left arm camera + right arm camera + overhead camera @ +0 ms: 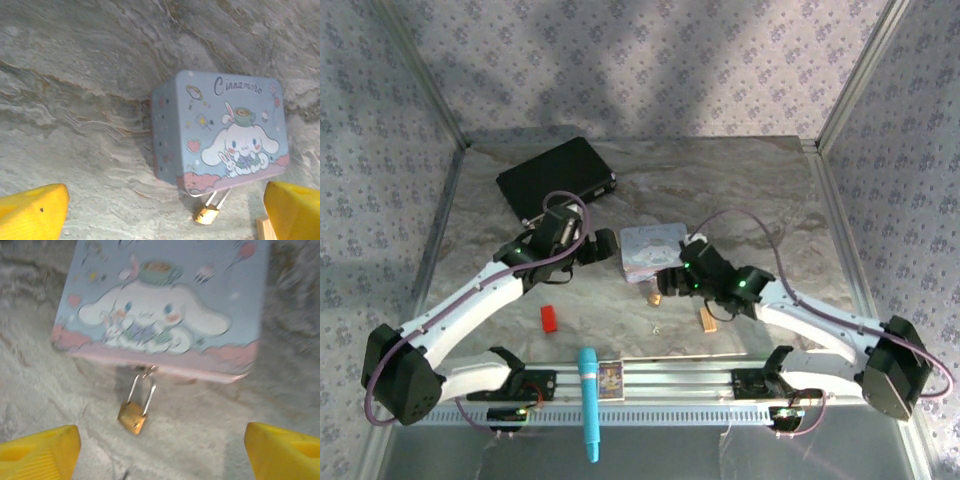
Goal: Unlock the padlock with the key
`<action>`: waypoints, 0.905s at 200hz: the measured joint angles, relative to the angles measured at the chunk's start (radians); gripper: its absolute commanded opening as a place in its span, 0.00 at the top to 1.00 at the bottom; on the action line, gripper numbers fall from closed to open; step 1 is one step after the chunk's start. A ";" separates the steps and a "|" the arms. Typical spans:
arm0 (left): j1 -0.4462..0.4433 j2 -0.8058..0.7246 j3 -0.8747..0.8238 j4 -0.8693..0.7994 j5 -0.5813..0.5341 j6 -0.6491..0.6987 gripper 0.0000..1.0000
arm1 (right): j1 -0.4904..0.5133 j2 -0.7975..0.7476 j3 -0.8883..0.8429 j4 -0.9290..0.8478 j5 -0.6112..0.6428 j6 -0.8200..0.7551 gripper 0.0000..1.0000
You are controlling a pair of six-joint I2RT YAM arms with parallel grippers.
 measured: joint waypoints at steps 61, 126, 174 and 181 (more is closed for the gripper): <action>-0.005 -0.002 -0.055 0.002 0.045 -0.044 0.00 | 0.218 0.217 0.019 0.019 0.087 0.158 0.31; -0.005 -0.026 -0.091 0.015 0.050 -0.072 0.00 | 0.349 0.404 0.117 -0.058 0.153 0.278 0.37; -0.005 -0.047 -0.114 0.024 0.051 -0.093 0.00 | 0.367 0.465 0.133 -0.113 0.166 0.328 0.43; -0.005 -0.053 -0.114 0.024 0.051 -0.096 0.00 | 0.367 0.470 0.133 -0.119 0.166 0.333 0.45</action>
